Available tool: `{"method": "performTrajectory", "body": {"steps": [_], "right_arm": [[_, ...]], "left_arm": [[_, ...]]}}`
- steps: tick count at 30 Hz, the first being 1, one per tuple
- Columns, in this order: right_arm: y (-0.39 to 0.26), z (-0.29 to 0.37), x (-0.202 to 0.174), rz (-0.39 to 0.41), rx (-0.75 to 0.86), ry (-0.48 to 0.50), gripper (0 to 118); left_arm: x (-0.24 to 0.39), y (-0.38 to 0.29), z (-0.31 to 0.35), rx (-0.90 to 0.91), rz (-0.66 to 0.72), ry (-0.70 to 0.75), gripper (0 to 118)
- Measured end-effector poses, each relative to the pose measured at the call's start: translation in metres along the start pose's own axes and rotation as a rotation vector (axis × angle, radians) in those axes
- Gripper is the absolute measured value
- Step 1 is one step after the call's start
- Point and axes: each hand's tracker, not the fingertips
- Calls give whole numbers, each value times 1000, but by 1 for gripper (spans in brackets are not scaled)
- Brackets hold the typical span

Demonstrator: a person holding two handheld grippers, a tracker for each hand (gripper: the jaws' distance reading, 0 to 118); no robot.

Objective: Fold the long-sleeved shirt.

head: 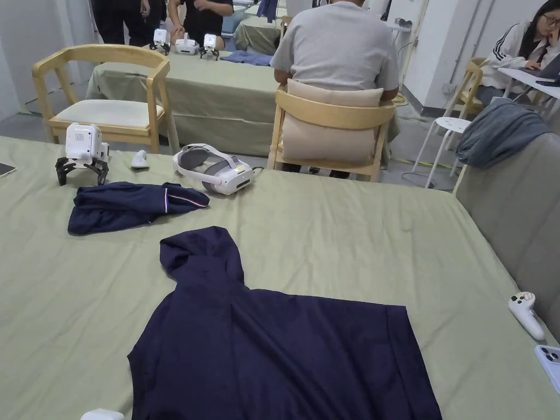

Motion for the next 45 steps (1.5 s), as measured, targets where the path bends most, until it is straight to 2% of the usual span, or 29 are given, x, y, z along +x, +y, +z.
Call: {"method": "performTrajectory", "body": {"steps": [1,2,3,4,6,8,9,10,12,13,14,16,17,19,25,26,27,28,29,30,31,32,36,38,41,43,45], "right_arm": [[5,-2,3,0,8,-9,118],[10,4,5,-3,50,-27,117],[18,17,9,-8,131,0,117],[25,26,11,-13,153,-5,117],[48,37,6,-8,225,-30,117],[65,48,3,3,298,-62,116],[70,41,1,31,328,-42,104],[74,41,0,40,371,-40,78],[81,38,-3,86,425,-51,0],[88,42,-7,84,436,-96,0],[89,40,-10,82,450,-124,0],[92,32,-10,63,426,-76,0],[93,16,-2,23,398,-64,0],[98,0,1,44,400,-109,0],[126,-41,12,22,361,-100,0],[131,-50,14,19,354,-95,0],[135,-58,15,17,351,-95,0],[140,-68,17,20,344,-92,0],[148,-59,9,22,347,-103,0],[153,-65,8,19,344,-98,0],[157,-73,8,17,339,-90,0],[161,-81,8,18,335,-80,0],[180,-101,-4,21,328,-61,0],[178,-126,5,21,322,-47,0],[185,-136,2,19,311,-38,0],[186,-141,1,20,302,-33,0],[185,-149,9,15,295,-37,0]], "left_arm": [[2,6,2,4,-9,17,96],[2,9,4,11,-16,40,111],[3,16,13,31,-16,58,106],[5,35,17,94,-15,53,105],[4,51,25,182,17,32,110],[9,75,28,241,36,78,109],[11,88,27,271,45,93,101],[7,86,20,250,30,86,81],[6,100,14,301,74,68,7],[7,107,7,301,72,71,6],[7,104,-2,287,66,151,5],[-5,114,-8,300,82,98,5],[-8,119,-12,293,125,66,4],[-1,119,-23,291,119,97,4],[-21,161,-77,239,130,90,4],[-27,181,-93,228,129,99,5],[-36,198,-107,221,143,111,15],[-47,219,-125,203,146,111,32],[-59,240,-145,178,166,115,57],[-71,263,-170,159,183,135,91],[-80,283,-192,140,162,166,107],[-88,304,-215,111,168,187,111],[-97,368,-290,42,88,228,109],[-103,394,-329,-18,42,243,109],[-107,412,-369,-26,25,264,109],[-124,419,-397,-106,38,292,102],[-127,417,-408,-155,37,208,89]]}}
